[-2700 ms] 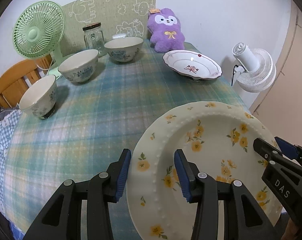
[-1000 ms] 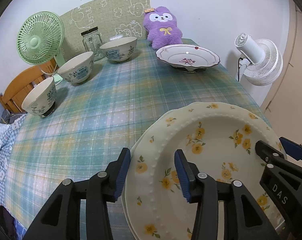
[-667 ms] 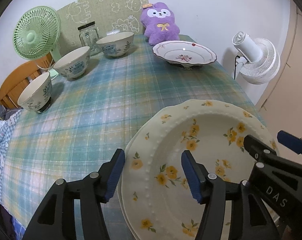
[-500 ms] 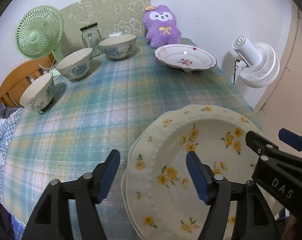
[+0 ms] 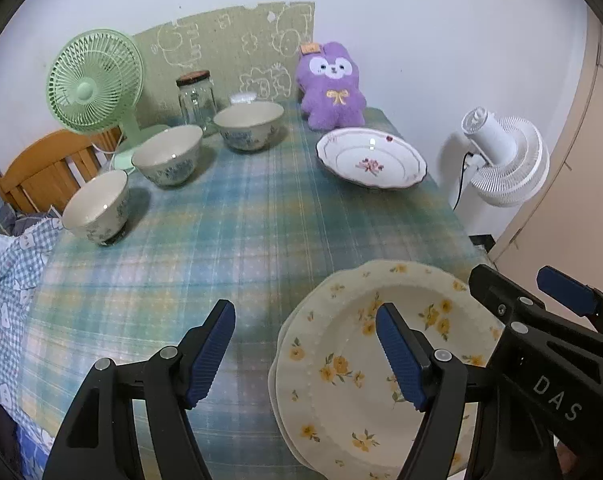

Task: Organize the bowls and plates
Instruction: 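Open the left gripper and withdraw it from the stacked floral plates, then move the left gripper toward the rim of the white red-rimmed plate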

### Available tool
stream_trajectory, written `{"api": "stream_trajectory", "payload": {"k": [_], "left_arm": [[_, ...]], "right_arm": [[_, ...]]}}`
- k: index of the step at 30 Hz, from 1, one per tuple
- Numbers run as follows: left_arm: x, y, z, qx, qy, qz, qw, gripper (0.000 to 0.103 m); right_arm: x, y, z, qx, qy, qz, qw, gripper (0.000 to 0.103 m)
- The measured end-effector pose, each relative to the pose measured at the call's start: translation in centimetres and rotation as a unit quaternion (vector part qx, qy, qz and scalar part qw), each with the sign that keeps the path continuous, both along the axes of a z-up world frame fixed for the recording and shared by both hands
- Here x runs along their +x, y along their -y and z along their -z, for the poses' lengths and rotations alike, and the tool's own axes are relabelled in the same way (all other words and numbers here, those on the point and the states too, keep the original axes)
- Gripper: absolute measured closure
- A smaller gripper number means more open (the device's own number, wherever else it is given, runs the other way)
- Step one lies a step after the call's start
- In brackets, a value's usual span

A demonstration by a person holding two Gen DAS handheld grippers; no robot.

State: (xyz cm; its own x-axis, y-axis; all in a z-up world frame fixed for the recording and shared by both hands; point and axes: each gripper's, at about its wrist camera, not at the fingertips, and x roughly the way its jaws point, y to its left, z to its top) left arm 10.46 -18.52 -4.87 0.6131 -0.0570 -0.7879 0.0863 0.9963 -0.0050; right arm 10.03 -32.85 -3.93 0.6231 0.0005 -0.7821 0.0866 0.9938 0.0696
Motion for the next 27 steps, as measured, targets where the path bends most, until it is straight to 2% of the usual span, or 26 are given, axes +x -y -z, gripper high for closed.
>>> {"api": "stream_trajectory", "payload": {"k": [14, 16, 22, 27], "left_arm": [[-0.1, -2.8, -4.8, -0.021, 0.03, 0.019, 0.9991, 0.026], [0.1, -3.4, -5.6, -0.02, 0.035, 0.022, 0.9989, 0.023], [1.3, -5.3, -7.6, -0.035, 0.041, 0.039, 0.9978, 0.023], [2.3, -6.4, -8.1, -0.039, 0.04, 0.057, 0.9968, 0.019]], "right_arm": [[-0.7, -3.1, -5.6, -0.011, 0.031, 0.002, 0.999, 0.027], [-0.8, -3.7, -6.5, -0.016, 0.038, 0.009, 0.999, 0.027], [-0.5, -5.4, -8.7, -0.015, 0.056, 0.03, 0.998, 0.027], [0.0, -6.7, -9.5, -0.015, 0.061, 0.045, 0.997, 0.027]]}}
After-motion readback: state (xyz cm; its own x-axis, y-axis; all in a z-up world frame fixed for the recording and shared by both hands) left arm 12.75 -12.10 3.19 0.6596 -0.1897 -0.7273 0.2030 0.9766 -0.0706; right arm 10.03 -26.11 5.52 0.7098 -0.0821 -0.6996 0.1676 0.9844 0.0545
